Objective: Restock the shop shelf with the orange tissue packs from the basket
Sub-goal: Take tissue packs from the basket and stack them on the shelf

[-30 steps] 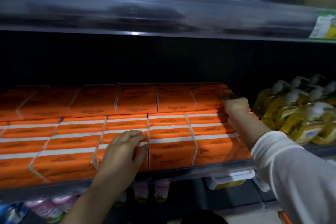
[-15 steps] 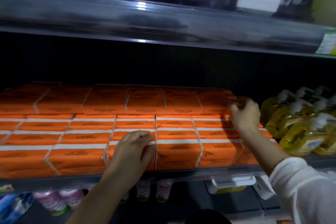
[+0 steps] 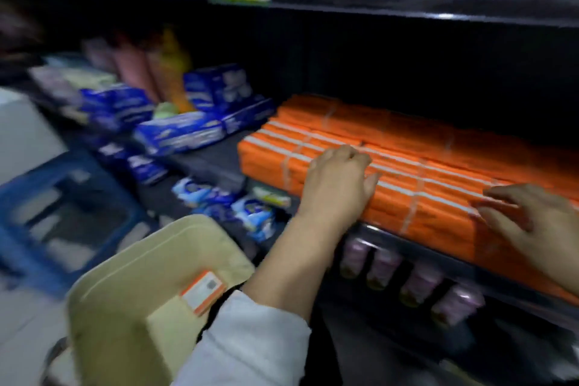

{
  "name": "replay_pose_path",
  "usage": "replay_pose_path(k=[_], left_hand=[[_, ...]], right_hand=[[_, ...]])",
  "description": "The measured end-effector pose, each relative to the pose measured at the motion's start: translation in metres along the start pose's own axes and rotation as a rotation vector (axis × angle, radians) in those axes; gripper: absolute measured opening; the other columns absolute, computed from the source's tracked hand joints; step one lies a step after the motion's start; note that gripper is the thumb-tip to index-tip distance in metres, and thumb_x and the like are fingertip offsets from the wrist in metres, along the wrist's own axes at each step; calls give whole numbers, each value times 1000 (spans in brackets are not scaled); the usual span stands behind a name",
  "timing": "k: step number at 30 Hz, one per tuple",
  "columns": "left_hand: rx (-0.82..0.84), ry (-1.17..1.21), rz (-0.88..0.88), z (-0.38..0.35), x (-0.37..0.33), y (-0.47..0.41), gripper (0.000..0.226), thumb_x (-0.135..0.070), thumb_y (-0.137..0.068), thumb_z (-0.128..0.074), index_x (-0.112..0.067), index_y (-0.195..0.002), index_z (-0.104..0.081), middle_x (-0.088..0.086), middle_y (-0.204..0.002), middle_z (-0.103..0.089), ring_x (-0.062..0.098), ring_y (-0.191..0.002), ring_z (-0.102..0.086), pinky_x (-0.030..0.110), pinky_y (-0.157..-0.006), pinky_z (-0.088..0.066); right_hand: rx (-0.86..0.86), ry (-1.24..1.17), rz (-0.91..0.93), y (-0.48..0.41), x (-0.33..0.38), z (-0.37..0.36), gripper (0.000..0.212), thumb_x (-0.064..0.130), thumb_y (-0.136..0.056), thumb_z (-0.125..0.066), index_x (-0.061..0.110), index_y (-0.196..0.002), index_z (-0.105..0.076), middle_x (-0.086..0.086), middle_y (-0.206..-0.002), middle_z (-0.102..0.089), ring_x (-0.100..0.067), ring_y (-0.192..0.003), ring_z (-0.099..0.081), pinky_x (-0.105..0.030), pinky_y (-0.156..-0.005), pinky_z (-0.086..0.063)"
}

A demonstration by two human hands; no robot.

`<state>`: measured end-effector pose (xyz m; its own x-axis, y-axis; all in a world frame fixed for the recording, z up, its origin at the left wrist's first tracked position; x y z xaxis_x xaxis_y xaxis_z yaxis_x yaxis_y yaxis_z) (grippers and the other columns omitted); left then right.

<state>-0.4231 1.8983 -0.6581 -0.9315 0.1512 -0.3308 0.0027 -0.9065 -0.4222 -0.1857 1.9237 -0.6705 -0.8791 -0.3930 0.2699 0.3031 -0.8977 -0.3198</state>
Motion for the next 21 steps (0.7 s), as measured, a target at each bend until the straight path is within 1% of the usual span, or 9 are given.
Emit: replay_pose_path(k=[1,3,5,6,9,11,14,17,21], left_hand=[[-26,-31,26,17,21,13,37,-38,-89,-54,-17,-117,-64,9,-114,-62,32,-110,-53,43,-94,-43],[-77,-103,82,49,70,51,32,-35,-86,-56,-17,-111,-67,8,-108,-64,33,-101,-57,43,-85,-48],[-84,-199,191,72,127,99,32,-36,-82,-52,-18,-101,-70,6,-98,-66,32,-90,-60,41,-75,-52],[-57,-246,257,78,156,125,32,-36,-82,-52,-17,-100,-70,6,-97,-66,33,-88,-61,40,-75,-52],[165,-328,482,78,237,199,32,-34,-90,-56,-20,-118,-65,4,-117,-61,30,-108,-55,36,-88,-43],[234,-358,553,72,273,233,36,-37,-93,-51,-25,-127,-57,-1,-127,-55,23,-117,-49,32,-95,-39],[316,-367,616,47,310,256,38,-40,-94,-48,-29,-129,-54,-4,-132,-54,19,-120,-48,33,-101,-40],[408,-342,646,9,340,260,40,-42,-93,-47,-30,-131,-52,-3,-134,-52,20,-122,-46,35,-102,-38],[565,-307,684,-52,377,264,44,-42,-93,-47,-25,-134,-47,2,-132,-50,24,-122,-43,35,-99,-37]], right_hand=[[36,-16,48,-4,25,-12,57,51,-77,-40,6,-99,-67,-17,-93,-64,-36,-88,-60,-36,-78,-43],[99,-41,157,-12,75,-39,55,51,-77,-40,7,-96,-68,-16,-92,-66,-34,-87,-61,-35,-79,-41],[161,-56,268,-16,122,-71,48,48,-77,-49,8,-95,-68,-14,-92,-67,-34,-88,-62,-36,-81,-43],[191,-64,318,-17,145,-86,43,43,-76,-54,8,-96,-69,-13,-92,-67,-34,-89,-63,-37,-82,-44],[263,-132,447,-17,213,-129,37,36,-75,-57,9,-97,-69,-10,-93,-67,-33,-90,-62,-41,-82,-48],[296,-178,489,-15,251,-153,37,35,-74,-58,9,-98,-70,-11,-94,-67,-32,-91,-62,-40,-83,-47],[310,-208,553,-13,293,-187,32,32,-77,-62,10,-98,-70,-10,-96,-67,-32,-91,-62,-38,-82,-48],[411,-145,551,-14,306,-225,32,30,-84,-65,14,-112,-66,-8,-112,-63,-28,-104,-57,-36,-88,-46],[545,-103,500,-21,297,-274,33,29,-86,-63,15,-116,-63,-7,-116,-60,-27,-108,-54,-35,-92,-43]])
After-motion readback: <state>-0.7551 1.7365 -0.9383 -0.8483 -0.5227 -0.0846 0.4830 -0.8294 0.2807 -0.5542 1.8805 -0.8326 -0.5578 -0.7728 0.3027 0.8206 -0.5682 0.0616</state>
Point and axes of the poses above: each hand's wrist, its own y-axis away from the middle knuckle, its own z-axis out of the back of the hand, x = y × z, the point moved 8 cm from there along -y, towards the middle knuckle
